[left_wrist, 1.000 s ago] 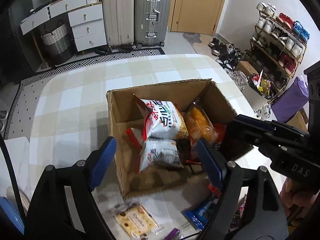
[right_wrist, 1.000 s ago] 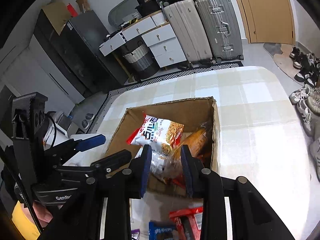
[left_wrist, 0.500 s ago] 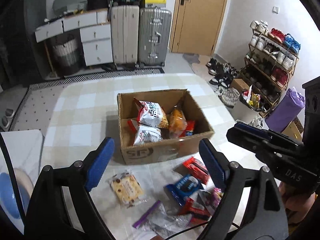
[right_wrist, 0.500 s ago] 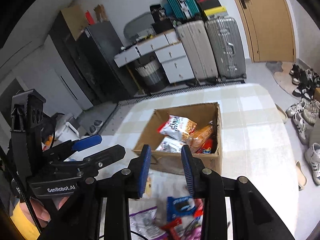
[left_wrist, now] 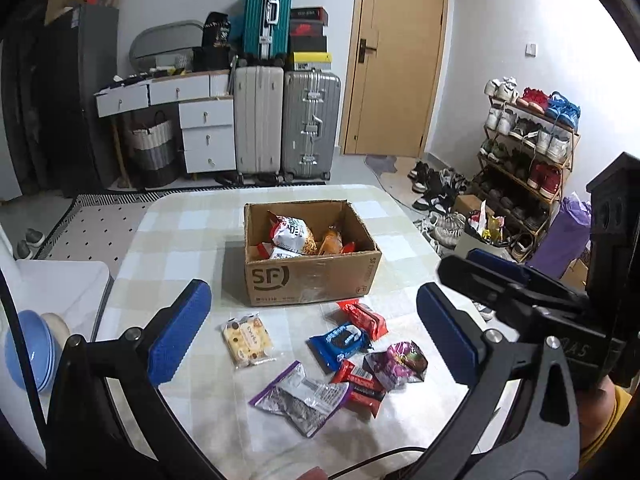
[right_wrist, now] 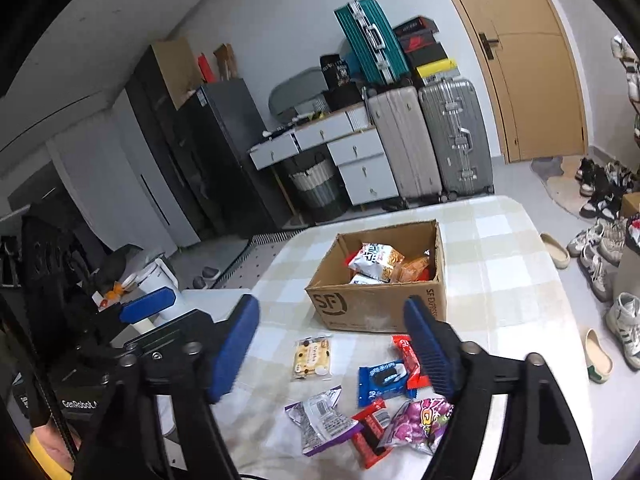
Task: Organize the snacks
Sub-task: 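Withdraw both tools from the box back toward the remaining snacks, then grasp the silver-and-purple bag with the left tool while the right tool grasps the pink candy bag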
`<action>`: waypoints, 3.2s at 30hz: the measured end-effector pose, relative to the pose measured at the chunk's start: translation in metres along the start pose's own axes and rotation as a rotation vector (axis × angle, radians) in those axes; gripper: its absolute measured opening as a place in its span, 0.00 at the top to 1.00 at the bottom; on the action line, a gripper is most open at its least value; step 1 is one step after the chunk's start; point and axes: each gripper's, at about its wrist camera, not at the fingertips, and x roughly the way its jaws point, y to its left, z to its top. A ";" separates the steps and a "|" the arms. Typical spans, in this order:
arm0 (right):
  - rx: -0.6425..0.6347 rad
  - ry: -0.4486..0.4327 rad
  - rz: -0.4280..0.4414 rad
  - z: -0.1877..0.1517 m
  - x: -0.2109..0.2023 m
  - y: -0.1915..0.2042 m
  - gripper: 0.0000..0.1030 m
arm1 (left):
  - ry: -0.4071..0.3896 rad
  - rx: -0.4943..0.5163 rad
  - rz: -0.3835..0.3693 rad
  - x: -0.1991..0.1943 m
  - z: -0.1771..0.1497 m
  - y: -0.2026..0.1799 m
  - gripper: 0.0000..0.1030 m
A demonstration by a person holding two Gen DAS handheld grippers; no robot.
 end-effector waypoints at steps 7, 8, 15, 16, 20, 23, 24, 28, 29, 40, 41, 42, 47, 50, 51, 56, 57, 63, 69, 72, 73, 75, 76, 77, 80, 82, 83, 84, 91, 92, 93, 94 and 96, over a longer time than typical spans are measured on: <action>0.000 -0.076 0.010 -0.038 -0.022 -0.008 0.11 | -0.018 -0.055 0.016 -0.020 -0.043 0.015 0.00; -0.003 -0.077 0.007 -0.042 -0.021 -0.010 0.11 | -0.018 -0.062 0.011 -0.019 -0.049 0.018 0.00; -0.054 -0.049 -0.030 -0.090 -0.006 -0.026 0.11 | 0.007 -0.069 0.038 0.032 -0.096 0.034 0.00; -0.062 -0.044 -0.037 -0.097 -0.003 -0.030 0.11 | 0.028 -0.080 0.028 0.044 -0.105 0.037 0.00; -0.062 0.041 -0.111 -0.113 0.013 -0.044 0.11 | 0.092 -0.096 0.016 0.077 -0.127 0.044 0.00; -0.033 0.078 -0.121 -0.117 0.022 -0.055 0.11 | 0.120 -0.135 0.029 0.091 -0.134 0.049 0.00; -0.029 0.082 -0.123 -0.117 0.024 -0.057 0.11 | 0.137 -0.136 0.037 0.097 -0.136 0.049 0.00; -0.019 0.080 -0.116 -0.116 0.026 -0.058 0.11 | 0.174 -0.141 0.034 0.109 -0.140 0.047 0.00; -0.031 0.079 -0.125 -0.116 0.027 -0.056 0.11 | 0.169 -0.137 0.041 0.108 -0.139 0.046 0.00; -0.041 0.167 -0.229 -0.121 0.046 -0.062 0.11 | 0.252 -0.176 0.118 0.127 -0.148 0.056 0.00; -0.026 0.183 -0.245 -0.122 0.049 -0.066 0.11 | 0.277 -0.195 0.121 0.132 -0.151 0.060 0.00; -0.006 0.199 -0.255 -0.124 0.053 -0.071 0.11 | 0.307 -0.238 0.101 0.137 -0.155 0.066 0.01; 0.051 0.238 -0.240 -0.129 0.060 -0.080 0.11 | 0.381 -0.316 0.050 0.160 -0.163 0.066 0.01; 0.036 0.233 -0.232 -0.130 0.059 -0.075 0.11 | 0.409 -0.324 0.076 0.176 -0.162 0.056 0.01; 0.029 0.229 -0.228 -0.130 0.059 -0.074 0.11 | 0.412 -0.330 0.094 0.179 -0.161 0.054 0.01; 0.018 0.217 -0.218 -0.127 0.054 -0.069 0.11 | 0.420 -0.350 0.101 0.197 -0.155 0.038 0.01; 0.023 0.215 -0.217 -0.127 0.053 -0.071 0.11 | 0.432 -0.344 0.114 0.200 -0.156 0.036 0.01; 0.054 0.232 -0.228 -0.126 0.054 -0.082 0.11 | 0.402 -0.321 0.206 0.203 -0.162 0.027 0.05; 0.068 0.270 -0.233 -0.128 0.064 -0.089 0.11 | 0.405 -0.279 0.135 0.201 -0.164 0.023 0.47; 0.074 0.275 -0.226 -0.129 0.065 -0.089 0.11 | 0.403 -0.264 0.086 0.197 -0.166 0.030 0.52; 0.077 0.279 -0.224 -0.130 0.065 -0.090 0.11 | 0.401 -0.261 0.069 0.195 -0.166 0.033 0.53; 0.085 0.286 -0.221 -0.131 0.066 -0.090 0.11 | 0.401 -0.250 0.044 0.192 -0.167 0.037 0.56; 0.091 0.290 -0.218 -0.132 0.067 -0.091 0.11 | 0.398 -0.247 0.038 0.190 -0.169 0.042 0.57; 0.093 0.293 -0.217 -0.132 0.068 -0.091 0.11 | 0.398 -0.244 0.031 0.190 -0.170 0.045 0.58; 0.094 0.298 -0.215 -0.132 0.068 -0.090 0.11 | 0.396 -0.231 0.024 0.181 -0.173 0.052 0.58; 0.086 0.293 -0.214 -0.132 0.069 -0.089 0.11 | 0.392 -0.237 0.013 0.176 -0.175 0.059 0.58; 0.081 0.292 -0.218 -0.132 0.070 -0.088 0.11 | 0.389 -0.238 0.010 0.173 -0.175 0.061 0.58; 0.071 0.292 -0.226 -0.131 0.071 -0.087 0.11 | 0.385 -0.240 0.007 0.171 -0.175 0.063 0.58; 0.103 0.335 -0.233 -0.129 0.095 -0.095 0.11 | 0.337 -0.263 -0.037 0.151 -0.169 0.072 0.58; 0.108 0.346 -0.234 -0.130 0.099 -0.096 0.11 | 0.332 -0.260 -0.042 0.149 -0.168 0.071 0.58; 0.111 0.357 -0.237 -0.130 0.103 -0.098 0.12 | 0.330 -0.255 -0.046 0.148 -0.167 0.069 0.58; 0.111 0.365 -0.235 -0.131 0.105 -0.098 0.15 | 0.326 -0.253 -0.052 0.146 -0.166 0.068 0.58; 0.104 0.377 -0.239 -0.132 0.110 -0.099 0.16 | 0.325 -0.252 -0.060 0.145 -0.165 0.067 0.58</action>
